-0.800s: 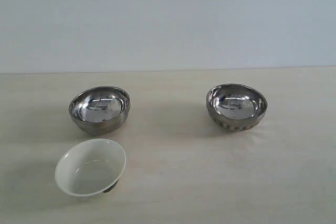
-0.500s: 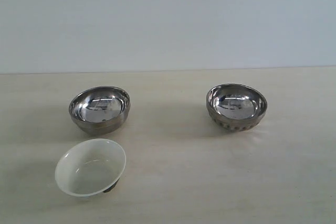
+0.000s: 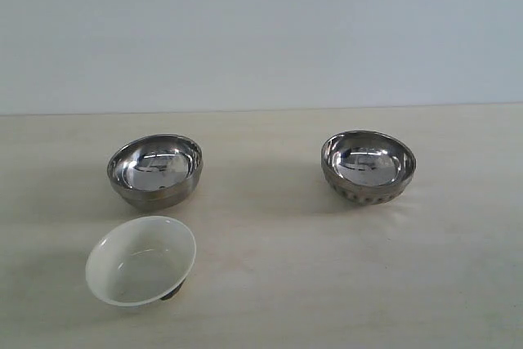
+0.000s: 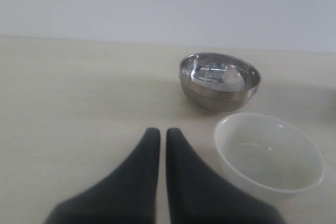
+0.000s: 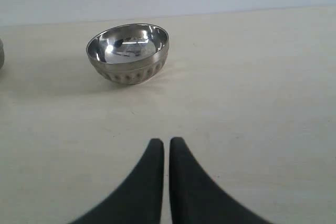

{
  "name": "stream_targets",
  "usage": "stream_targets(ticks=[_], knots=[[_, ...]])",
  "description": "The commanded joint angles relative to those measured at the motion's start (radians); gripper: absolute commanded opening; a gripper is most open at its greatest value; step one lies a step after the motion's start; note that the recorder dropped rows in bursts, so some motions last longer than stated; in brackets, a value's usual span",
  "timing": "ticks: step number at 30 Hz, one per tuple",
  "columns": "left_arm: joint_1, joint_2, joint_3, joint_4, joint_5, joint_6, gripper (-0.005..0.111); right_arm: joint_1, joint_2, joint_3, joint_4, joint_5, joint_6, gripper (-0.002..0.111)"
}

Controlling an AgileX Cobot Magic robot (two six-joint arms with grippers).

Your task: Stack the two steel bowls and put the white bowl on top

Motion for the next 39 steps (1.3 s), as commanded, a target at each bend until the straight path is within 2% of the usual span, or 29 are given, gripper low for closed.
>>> stream_targets(ticks=[1,14,16,19,23,34,39], knots=[[0.001,-0.003,0.003,0.000,-0.002,0.007,0.004,-0.007,0.002,0.000,-0.008,-0.007,-0.003,0.000],[0.001,-0.003,0.003,-0.007,-0.002,0.003,0.004,-0.007,0.002,0.000,-0.008,-0.007,-0.003,0.000],[0.001,-0.003,0.003,-0.065,0.008,-0.039,0.004,-0.007,0.002,0.000,-0.008,-0.007,-0.003,0.000],[0.001,-0.003,0.003,-0.230,0.008,-0.118,0.004,-0.007,0.002,0.000,-0.008,-0.007,-0.003,0.000],[0.001,-0.003,0.003,-0.431,0.008,-0.128,0.004,-0.007,0.002,0.000,-0.008,-0.007,-0.003,0.000],[0.001,-0.003,0.003,-0.445,-0.075,-0.117,0.004,-0.007,0.002,0.000,-0.008,-0.007,-0.003,0.000],[0.001,-0.003,0.003,-0.591,-0.078,-0.132,0.004,-0.007,0.002,0.000,-0.008,-0.007,-0.003,0.000]])
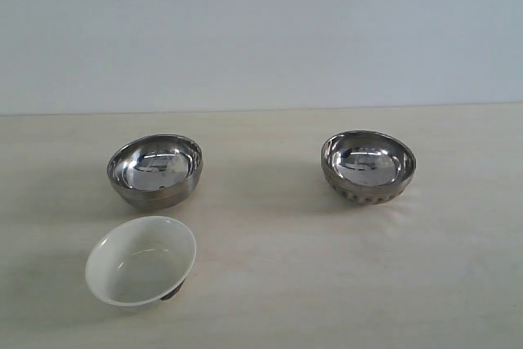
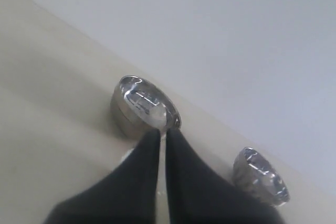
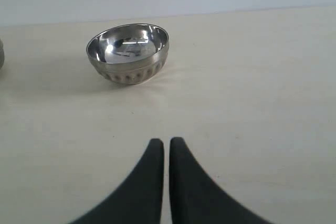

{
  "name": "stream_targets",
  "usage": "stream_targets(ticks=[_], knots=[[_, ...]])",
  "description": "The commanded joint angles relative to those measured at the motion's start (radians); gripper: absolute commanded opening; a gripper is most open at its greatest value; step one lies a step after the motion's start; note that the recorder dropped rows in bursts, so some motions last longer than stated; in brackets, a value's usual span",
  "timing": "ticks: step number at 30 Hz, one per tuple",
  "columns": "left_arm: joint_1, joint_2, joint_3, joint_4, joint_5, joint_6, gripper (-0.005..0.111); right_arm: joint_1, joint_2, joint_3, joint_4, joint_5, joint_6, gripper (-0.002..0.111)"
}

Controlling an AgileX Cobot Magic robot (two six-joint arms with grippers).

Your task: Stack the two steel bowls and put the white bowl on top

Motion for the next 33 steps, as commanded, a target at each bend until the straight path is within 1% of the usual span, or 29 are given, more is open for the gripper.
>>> stream_targets(ticks=[1,3,4,7,8,19,21,25,27,32,33], knots=[[0.001,-0.003,0.003,-0.163,-0.019,-0.010,0.004,-0.007,0.002,0.000,-0.008,-0.007,-0.003,0.000],[0.001,-0.003,0.003,-0.220,-0.019,-0.008,0.004,-0.007,0.002,0.000,-0.008,-0.007,-0.003,0.000],[0.001,-0.003,0.003,-0.222,-0.029,-0.008,0.004,-0.007,0.002,0.000,-0.008,-0.007,-0.003,0.000],[0.001,-0.003,0.003,-0.222,-0.128,-0.006,0.004,-0.007,0.002,0.000,-0.008,-0.007,-0.003,0.000],[0.001,-0.003,0.003,-0.222,-0.142,-0.006,0.004,-0.007,0.002,0.000,-0.008,-0.007,-0.003,0.000],[0.001,-0.003,0.003,-0.220,-0.146,-0.005,0.004,-0.007,0.002,0.000,-0.008,-0.007,-0.003,0.000],[0.001,-0.003,0.003,-0.220,-0.151,0.024,0.004,-0.007,0.002,0.000,-0.008,-0.007,-0.003,0.000],[0.001,-0.003,-0.075,-0.210,-0.107,0.185,0.004,-0.007,0.002,0.000,-0.008,-0.007,-0.003,0.000],[0.001,0.024,-0.133,-0.210,-0.082,0.213,0.004,-0.007,0.002,0.000,-0.008,-0.007,-0.003,0.000],[0.001,0.182,-0.287,-0.214,-0.084,0.241,0.004,-0.007,0.002,0.000,-0.008,-0.007,-0.003,0.000],[0.001,0.271,-0.359,-0.214,-0.086,0.282,0.004,-0.007,0.002,0.000,-0.008,-0.007,-0.003,0.000]])
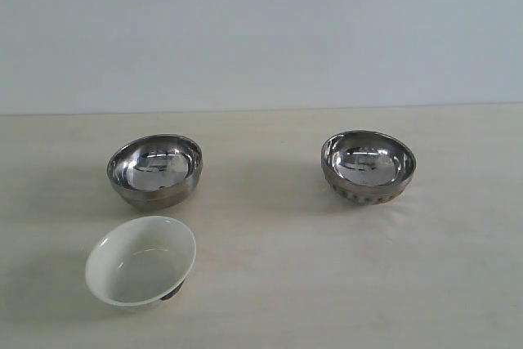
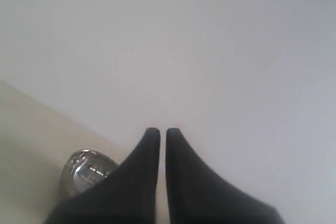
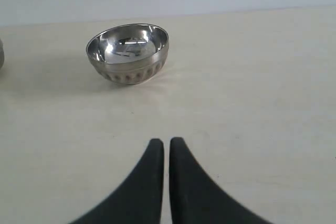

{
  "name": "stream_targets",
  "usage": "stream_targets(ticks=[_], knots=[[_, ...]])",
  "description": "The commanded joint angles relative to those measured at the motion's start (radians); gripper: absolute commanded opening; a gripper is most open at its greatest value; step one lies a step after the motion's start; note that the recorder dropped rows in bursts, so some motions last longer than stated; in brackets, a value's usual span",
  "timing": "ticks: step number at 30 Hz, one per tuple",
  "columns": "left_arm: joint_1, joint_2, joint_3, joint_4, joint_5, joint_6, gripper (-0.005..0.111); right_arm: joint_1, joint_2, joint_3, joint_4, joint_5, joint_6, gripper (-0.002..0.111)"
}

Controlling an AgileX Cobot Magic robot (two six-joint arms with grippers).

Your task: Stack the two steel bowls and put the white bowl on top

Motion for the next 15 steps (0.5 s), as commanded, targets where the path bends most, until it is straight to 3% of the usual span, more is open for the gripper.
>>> stream_targets(ticks=[1,5,7,9,11,15], knots=[[0.001,0.212,-0.178,-0.003,0.008,0.092,0.004,-0.007,0.002,0.000,-0.008,-0.007,-0.003,0.000],[0.001,0.536,-0.431,0.006,0.158,0.235,0.004,-0.007,0.002,0.000,-0.008,-0.007,-0.003,0.000],[0.001,0.785,-0.629,0.057,0.355,0.265,0.004,-0.007,0.002,0.000,-0.008,-0.007,-0.003,0.000],[0.001,0.916,-0.732,0.113,0.441,0.291,0.004,-0.007,0.002,0.000,-0.008,-0.007,-0.003,0.000],[0.001,1.038,-0.798,0.176,0.450,0.277,0.004,-0.007,0.002,0.000,-0.008,-0.007,-0.003,0.000],[0.001,1.202,-0.803,0.185,0.383,0.276,0.005,-0.007,0.002,0.000,-0.008,-0.007,-0.003,0.000]])
